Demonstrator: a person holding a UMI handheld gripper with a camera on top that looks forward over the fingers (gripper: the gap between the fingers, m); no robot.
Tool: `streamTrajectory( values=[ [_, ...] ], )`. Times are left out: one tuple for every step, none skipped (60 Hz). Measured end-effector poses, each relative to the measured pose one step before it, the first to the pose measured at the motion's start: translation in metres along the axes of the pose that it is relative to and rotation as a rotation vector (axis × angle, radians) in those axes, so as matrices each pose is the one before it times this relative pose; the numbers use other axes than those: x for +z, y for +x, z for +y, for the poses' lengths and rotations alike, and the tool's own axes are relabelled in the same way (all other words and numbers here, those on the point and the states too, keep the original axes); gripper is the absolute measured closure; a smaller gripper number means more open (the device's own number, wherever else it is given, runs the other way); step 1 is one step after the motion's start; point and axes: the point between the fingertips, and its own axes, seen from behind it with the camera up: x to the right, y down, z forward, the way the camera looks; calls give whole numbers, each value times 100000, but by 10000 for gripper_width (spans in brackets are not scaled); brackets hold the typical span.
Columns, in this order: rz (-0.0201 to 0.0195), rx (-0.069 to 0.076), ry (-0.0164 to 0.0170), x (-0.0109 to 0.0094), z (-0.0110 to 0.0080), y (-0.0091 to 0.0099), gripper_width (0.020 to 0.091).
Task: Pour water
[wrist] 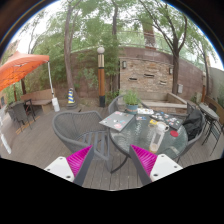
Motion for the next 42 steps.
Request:
streamTrajectory(
  values=[
    [809, 484, -352, -15, 103, 247, 286],
    [834, 552, -333, -23, 74, 246, 286],
    [796, 473, -258, -34, 31, 232, 286],
    [706, 401, -96, -48, 4, 212, 287],
    [779, 326, 697, 1814, 1533, -302, 287],
    [459, 356, -455, -1520, -1456, 493, 288],
    [654, 358, 100, 87, -83, 96, 287],
    [766, 322, 564, 1813, 1177, -486, 287],
    [474, 203, -128, 121, -15, -28, 289],
    [274, 89, -817, -1536, -1269, 471, 288],
    [431, 180, 337, 1750, 1256, -589, 287],
    [147, 140, -554, -1589, -1353, 486, 287],
    [326, 280, 109, 140, -14, -163, 285],
    [464, 505, 156, 173, -83, -138, 281],
    [471, 593, 4, 182, -1, -68, 277],
    [536, 719, 382, 1770, 1333, -561, 275],
    [222, 592, -870, -1534, -1166, 504, 275],
    [317, 646, -388, 143, 142, -58, 276],
    [435, 628, 210, 1813, 1428, -539, 276],
    [263, 468, -325, 76, 213, 23, 278],
    [384, 328, -298, 116, 166, 93, 278],
    [611, 189, -240, 89, 163, 50, 277],
    [800, 77, -97, 239, 197, 258, 277],
    [926, 24, -26, 253, 196, 288, 277],
    [1043, 60, 43, 399, 238, 325, 275],
    [1238, 190, 214, 528, 321, 23, 273],
    [1415, 259, 93, 264, -73, -977, 274],
    [1110, 329, 164, 308, 110, 214, 276],
    [1034, 343, 276, 324, 132, 274, 274],
    [914, 286, 417, 428, 129, 390, 274],
    [768, 188, 488, 421, 136, 452, 274],
    [708, 202, 526, 476, 122, 483, 271],
    [753, 202, 595, 516, 83, 601, 270],
    [905, 229, 711, 629, 65, 654, 272],
    [982, 230, 724, 743, 65, 731, 270],
    [992, 242, 713, 801, 65, 790, 270],
    [1096, 243, 689, 789, 51, 805, 271],
    [1137, 293, 668, 884, 60, 828, 272],
    [1037, 245, 662, 844, 39, 841, 272],
    [958, 244, 741, 938, 69, 834, 272],
    [940, 258, 728, 999, 62, 781, 272],
    [1001, 264, 753, 1028, 77, 827, 270]
  ],
)
